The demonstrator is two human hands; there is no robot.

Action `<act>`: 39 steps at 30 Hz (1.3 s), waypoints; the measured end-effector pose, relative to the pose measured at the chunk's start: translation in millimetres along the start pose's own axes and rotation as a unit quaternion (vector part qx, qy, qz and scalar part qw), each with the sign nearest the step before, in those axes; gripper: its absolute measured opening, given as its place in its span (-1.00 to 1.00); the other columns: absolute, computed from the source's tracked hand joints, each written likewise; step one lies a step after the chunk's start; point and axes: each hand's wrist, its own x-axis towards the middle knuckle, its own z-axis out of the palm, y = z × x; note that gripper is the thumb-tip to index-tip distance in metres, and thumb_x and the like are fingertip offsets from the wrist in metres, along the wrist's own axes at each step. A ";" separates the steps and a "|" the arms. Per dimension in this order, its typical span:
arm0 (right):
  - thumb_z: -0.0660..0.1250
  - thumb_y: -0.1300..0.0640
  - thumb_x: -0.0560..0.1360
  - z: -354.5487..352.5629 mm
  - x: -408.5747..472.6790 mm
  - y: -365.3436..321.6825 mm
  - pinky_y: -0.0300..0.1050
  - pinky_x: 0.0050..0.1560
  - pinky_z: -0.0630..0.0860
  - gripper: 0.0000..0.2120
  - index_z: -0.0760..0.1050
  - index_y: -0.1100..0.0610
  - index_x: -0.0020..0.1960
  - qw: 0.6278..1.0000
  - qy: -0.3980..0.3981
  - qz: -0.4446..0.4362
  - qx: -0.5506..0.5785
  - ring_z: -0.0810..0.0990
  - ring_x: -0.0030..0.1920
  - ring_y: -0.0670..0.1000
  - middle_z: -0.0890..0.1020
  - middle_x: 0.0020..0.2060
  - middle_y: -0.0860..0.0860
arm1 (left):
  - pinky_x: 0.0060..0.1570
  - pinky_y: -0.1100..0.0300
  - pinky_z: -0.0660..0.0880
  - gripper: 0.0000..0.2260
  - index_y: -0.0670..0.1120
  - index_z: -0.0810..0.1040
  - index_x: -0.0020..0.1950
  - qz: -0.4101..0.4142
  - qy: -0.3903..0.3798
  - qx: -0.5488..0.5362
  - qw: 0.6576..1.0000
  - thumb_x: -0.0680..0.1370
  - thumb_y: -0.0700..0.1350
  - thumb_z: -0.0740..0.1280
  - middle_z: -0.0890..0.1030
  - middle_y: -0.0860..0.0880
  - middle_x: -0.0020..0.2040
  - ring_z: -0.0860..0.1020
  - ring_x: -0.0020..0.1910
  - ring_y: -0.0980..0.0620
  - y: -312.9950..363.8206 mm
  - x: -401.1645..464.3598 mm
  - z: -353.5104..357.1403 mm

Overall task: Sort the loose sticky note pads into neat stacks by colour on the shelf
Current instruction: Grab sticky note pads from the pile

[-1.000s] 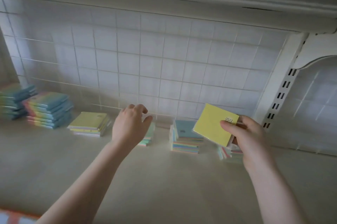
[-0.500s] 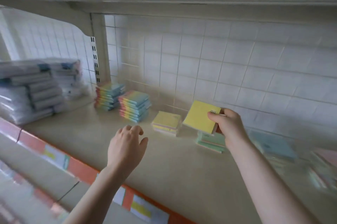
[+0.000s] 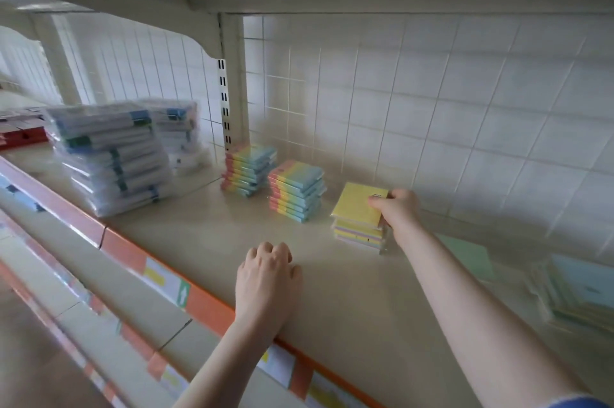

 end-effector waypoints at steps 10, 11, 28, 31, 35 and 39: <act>0.42 0.13 0.39 4.0 -2.8 14.6 -0.11 -0.33 0.27 -0.59 0.26 0.12 -0.48 0.994 -0.005 -0.013 -0.108 0.36 -0.46 0.02 0.35 -0.62 -0.01 | 0.06 0.15 0.34 -0.81 -0.05 0.49 0.09 -0.001 0.003 -0.007 1.000 0.55 -0.04 0.18 0.50 -0.02 0.06 0.42 0.10 -0.04 -0.9 -0.2 -0.3; 0.42 0.13 0.40 3.7 -2.5 14.6 -0.11 -0.33 0.24 -0.59 0.24 0.12 -0.47 0.994 -0.005 -0.015 -0.111 0.35 -0.44 0.02 0.34 -0.58 0.00 | 0.06 0.15 0.34 -0.81 -0.04 0.48 0.09 -0.001 0.002 -0.007 1.000 0.55 -0.04 0.18 0.50 -0.02 0.06 0.41 0.10 -0.04 -1.3 -0.3 -0.2; 0.22 0.07 0.56 -84.3 -64.5 23.8 -0.06 -0.04 0.39 -0.77 0.57 0.18 0.05 0.940 0.124 -0.165 -0.271 0.54 0.04 0.21 0.59 -0.01 0.18 | 0.11 0.09 0.34 -0.76 -0.06 0.50 0.18 -0.001 0.000 -0.029 1.000 0.55 -0.04 0.22 0.53 -0.09 0.14 0.41 0.18 -0.11 5.1 -9.1 -2.7; 0.24 0.11 0.54 -133.7 -89.3 41.8 0.00 -0.04 0.39 -0.80 0.58 0.19 0.00 0.871 0.186 -0.215 -0.400 0.54 -0.02 0.23 0.60 -0.08 0.20 | 0.12 0.09 0.34 -0.74 -0.04 0.49 0.21 0.009 -0.006 -0.041 0.999 0.55 -0.02 0.24 0.51 -0.08 0.17 0.40 0.20 -0.10 28.0 -25.9 -0.4; 0.47 0.18 0.34 -199.5 -129.1 70.4 0.04 -0.22 0.49 -0.89 0.57 0.21 -0.23 0.794 0.252 -0.219 -0.509 0.57 -0.25 0.24 0.57 -0.32 0.20 | 0.13 0.09 0.34 -0.73 -0.03 0.48 0.23 0.068 -0.015 -0.043 0.997 0.56 0.00 0.24 0.51 -0.08 0.18 0.40 0.22 -0.10 78.5 -56.1 6.3; 0.52 0.18 0.26 -278.3 -177.6 105.7 0.03 -0.25 0.51 -0.83 0.57 0.20 -0.25 0.766 0.279 -0.183 -0.550 0.57 -0.28 0.23 0.56 -0.34 0.18 | 0.11 0.07 0.36 -0.73 -0.03 0.48 0.22 0.129 -0.023 -0.055 0.990 0.55 -0.01 0.25 0.52 -0.09 0.17 0.41 0.21 -0.11 141.0 -94.3 12.9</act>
